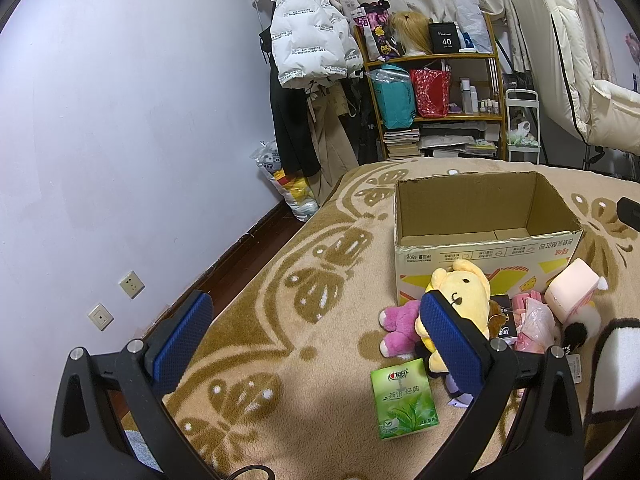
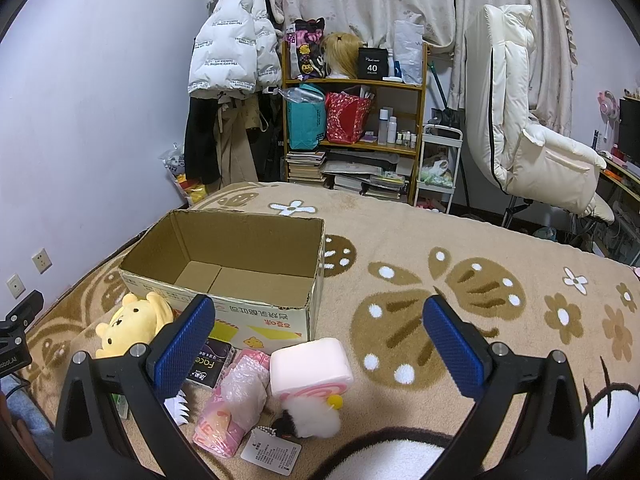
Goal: Organize soft objects
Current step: 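Grasp the yellow plush dog with the left tool while the right tool grasps the pink-white sponge block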
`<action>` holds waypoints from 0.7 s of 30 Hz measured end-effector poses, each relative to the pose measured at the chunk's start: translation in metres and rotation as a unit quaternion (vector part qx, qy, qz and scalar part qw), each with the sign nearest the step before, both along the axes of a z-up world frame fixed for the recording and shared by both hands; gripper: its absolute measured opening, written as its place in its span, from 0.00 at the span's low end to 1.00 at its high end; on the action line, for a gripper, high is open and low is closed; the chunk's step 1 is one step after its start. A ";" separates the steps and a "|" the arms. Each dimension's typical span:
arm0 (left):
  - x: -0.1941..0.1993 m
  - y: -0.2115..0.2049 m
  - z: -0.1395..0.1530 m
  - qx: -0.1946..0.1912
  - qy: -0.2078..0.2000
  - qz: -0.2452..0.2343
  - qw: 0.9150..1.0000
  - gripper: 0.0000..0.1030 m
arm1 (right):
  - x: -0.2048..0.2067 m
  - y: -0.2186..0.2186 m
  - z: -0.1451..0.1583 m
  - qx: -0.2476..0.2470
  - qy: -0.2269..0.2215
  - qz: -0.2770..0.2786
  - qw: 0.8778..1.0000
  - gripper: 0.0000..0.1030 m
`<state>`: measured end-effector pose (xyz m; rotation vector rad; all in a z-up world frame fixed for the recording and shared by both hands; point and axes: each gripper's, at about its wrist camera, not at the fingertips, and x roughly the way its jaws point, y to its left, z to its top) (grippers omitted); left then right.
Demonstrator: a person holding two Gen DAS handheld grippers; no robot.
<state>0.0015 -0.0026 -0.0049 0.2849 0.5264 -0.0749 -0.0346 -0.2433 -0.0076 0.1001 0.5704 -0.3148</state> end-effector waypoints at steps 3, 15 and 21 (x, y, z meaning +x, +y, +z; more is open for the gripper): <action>0.000 0.000 0.000 0.000 0.001 0.000 1.000 1.00 | 0.000 -0.001 0.000 0.000 0.000 0.000 1.000 1.00; 0.024 0.003 -0.006 -0.015 0.018 -0.013 1.000 1.00 | 0.018 -0.005 -0.001 -0.013 -0.003 -0.001 1.000 1.00; 0.041 -0.013 -0.008 -0.018 0.024 -0.019 0.999 1.00 | 0.031 -0.012 -0.009 0.005 0.013 -0.001 1.000 1.00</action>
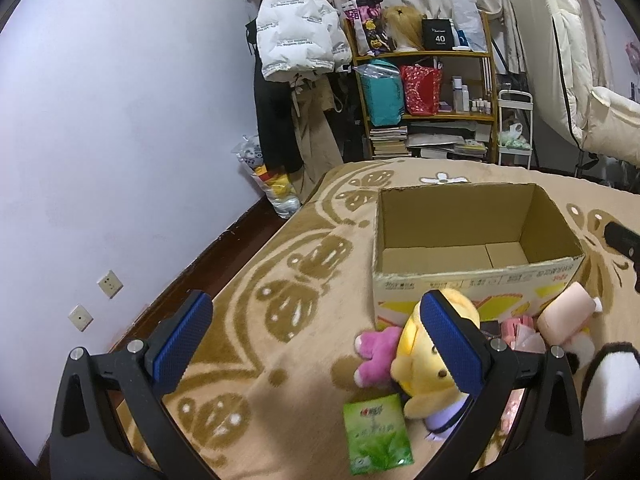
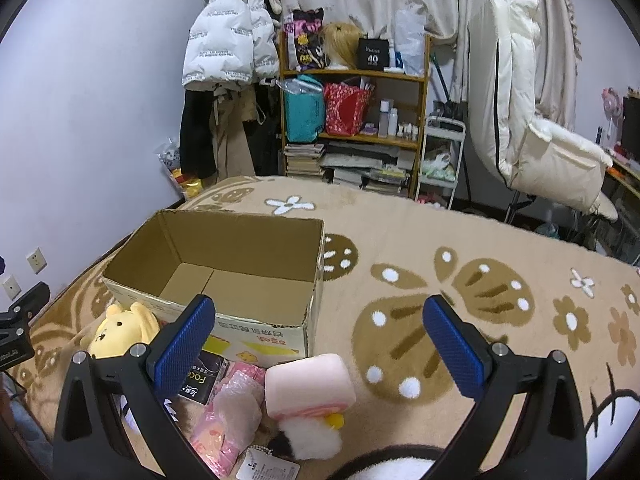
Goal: Organize soft objects
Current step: 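Grasp the yellow plush dog with the left tool while the right tool grasps the pink-white sponge block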
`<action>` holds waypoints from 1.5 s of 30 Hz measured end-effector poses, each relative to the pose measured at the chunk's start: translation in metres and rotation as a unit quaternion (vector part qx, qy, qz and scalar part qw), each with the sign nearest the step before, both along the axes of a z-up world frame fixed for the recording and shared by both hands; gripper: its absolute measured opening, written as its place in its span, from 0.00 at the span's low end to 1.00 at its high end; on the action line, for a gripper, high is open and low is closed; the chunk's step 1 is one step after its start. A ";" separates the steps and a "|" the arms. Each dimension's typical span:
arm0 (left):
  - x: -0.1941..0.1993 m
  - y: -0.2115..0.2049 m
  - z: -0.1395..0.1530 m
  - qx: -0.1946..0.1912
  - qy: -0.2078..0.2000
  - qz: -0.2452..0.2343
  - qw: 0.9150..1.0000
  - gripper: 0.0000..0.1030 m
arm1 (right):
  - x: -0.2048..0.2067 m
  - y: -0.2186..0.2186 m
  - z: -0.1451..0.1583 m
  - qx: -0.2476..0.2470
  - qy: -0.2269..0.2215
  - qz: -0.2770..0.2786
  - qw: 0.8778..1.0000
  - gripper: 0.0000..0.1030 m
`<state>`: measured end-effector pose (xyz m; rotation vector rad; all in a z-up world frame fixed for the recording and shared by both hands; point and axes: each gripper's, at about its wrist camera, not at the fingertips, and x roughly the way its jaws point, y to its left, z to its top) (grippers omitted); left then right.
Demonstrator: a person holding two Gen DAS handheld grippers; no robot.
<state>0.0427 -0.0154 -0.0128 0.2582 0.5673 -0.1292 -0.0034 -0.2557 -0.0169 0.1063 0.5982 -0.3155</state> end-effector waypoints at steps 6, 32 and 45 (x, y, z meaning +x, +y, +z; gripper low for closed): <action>0.012 -0.012 -0.008 -0.002 0.014 -0.011 1.000 1.00 | 0.015 -0.008 -0.015 0.024 0.030 0.002 0.999 1.00; 0.029 -0.059 -0.063 0.006 0.101 -0.076 0.992 1.00 | 0.053 -0.013 -0.081 0.061 0.149 0.041 0.986 1.00; 0.034 -0.069 -0.083 0.032 0.129 -0.085 0.987 0.98 | 0.068 -0.022 -0.121 0.084 0.231 0.046 0.968 0.88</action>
